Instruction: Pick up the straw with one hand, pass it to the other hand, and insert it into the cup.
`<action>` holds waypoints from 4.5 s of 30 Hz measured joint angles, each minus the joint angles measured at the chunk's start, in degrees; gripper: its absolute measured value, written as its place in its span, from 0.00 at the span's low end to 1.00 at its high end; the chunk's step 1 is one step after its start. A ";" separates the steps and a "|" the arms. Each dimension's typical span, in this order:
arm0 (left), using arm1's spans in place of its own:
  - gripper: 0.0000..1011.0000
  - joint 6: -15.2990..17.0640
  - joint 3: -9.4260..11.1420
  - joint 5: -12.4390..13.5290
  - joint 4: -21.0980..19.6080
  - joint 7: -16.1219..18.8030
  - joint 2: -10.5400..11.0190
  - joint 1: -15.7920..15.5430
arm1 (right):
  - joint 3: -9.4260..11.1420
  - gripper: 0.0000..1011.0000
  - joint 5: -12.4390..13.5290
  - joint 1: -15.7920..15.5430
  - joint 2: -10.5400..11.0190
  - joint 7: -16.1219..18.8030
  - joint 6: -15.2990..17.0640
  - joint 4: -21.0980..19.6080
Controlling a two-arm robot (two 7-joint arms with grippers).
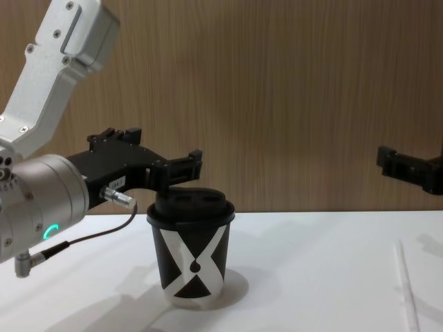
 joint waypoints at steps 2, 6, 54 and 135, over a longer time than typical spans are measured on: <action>0.99 0.00 0.00 0.00 0.00 0.00 0.01 0.00 | 0.00 0.99 0.00 0.00 0.00 0.00 0.00 0.00; 0.99 0.00 0.00 0.00 0.00 0.00 0.00 0.00 | 0.00 0.99 0.00 0.00 0.00 0.00 0.00 0.00; 0.99 0.00 0.00 0.00 0.00 0.00 0.00 0.00 | 0.25 0.99 2.47 3.64 -3.56 -6.31 28.78 -4.40; 0.99 0.00 0.00 0.01 0.00 0.00 0.00 0.00 | 1.24 0.99 -0.66 3.41 -6.26 -8.12 44.20 -2.46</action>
